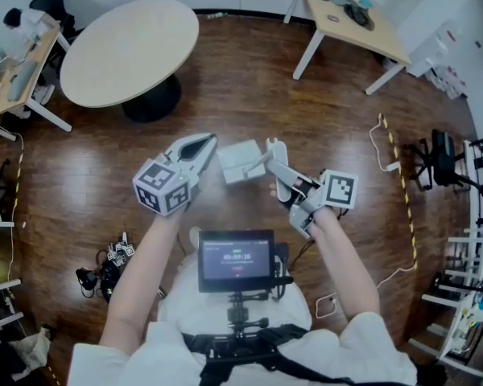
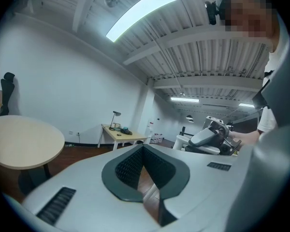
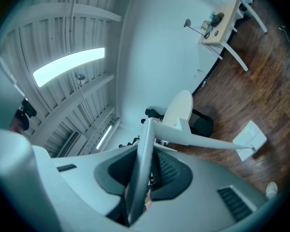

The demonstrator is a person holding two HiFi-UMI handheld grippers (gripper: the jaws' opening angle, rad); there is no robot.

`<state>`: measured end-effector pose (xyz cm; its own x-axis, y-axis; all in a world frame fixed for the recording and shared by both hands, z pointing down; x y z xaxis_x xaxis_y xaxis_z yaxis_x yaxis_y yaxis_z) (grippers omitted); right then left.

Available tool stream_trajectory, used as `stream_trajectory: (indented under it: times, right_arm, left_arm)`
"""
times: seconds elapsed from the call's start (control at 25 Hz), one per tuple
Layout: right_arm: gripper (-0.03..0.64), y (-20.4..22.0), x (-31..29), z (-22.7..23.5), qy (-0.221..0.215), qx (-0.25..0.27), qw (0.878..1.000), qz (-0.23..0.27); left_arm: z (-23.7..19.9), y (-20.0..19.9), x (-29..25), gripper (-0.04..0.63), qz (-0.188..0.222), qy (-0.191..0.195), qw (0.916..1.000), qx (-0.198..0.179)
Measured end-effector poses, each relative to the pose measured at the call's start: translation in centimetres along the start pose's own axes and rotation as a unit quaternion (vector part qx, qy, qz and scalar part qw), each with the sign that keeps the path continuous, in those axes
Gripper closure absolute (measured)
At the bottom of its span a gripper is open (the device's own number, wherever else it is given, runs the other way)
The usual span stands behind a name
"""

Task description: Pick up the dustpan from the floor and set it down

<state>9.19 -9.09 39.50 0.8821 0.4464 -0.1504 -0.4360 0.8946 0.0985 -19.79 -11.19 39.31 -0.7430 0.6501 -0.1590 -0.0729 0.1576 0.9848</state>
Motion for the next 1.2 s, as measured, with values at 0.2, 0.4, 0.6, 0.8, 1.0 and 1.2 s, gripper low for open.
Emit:
stream_trajectory:
  times: [0.2,0.4,0.6,0.8,1.0,1.2]
  right_arm:
    - [0.532,-0.5,-0.2,-0.8,-0.012,-0.005,1.000,0.000]
    - [0.532,-0.5,0.1,-1.0,-0.017,0.006,1.000,-0.001]
    - [0.532,-0.2,0.3,-1.4,-0.018,0.009,1.000,0.001]
    - [0.532,-0.5,0.0,-1.5,-0.018,0.010,1.000,0.000]
    - [0.532,-0.3,0.1,-1.3,-0.022,0.015,1.000,-0.003]
    - [0.532,-0.2,0.5,-1.2,-0.022,0.017,1.000,-0.003]
  left_arm:
    - [-0.5,-0.9,-0.2,0.601,0.006,0.001,1.0000,-0.003]
    - [-0.3,-1.1,-0.4,0.601,0.010,0.001,0.9999,-0.005]
    - [-0.1,-1.5,-0.2,0.601,0.011,0.004,0.9999,-0.009]
    - [-0.6,-1.7,-0.5,0.601,0.011,0.005,0.9999,-0.011]
    - [-0.3,-1.6,-0.6,0.601,0.011,0.006,0.9998,-0.013]
    - [0.0,-1.3,-0.7,0.600,0.010,0.005,0.9999,-0.013]
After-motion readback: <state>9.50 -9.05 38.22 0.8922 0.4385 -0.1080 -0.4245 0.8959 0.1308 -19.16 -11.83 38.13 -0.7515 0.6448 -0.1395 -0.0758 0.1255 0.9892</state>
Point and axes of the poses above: the fingertips, and each gripper's own axes: x backward along the fingers, z to its right, y out of its underside, the point moved 10 cm from there along x, backward along the fingers, and after that the axes turned 15 degrees about -x, right-handed, at the moved point
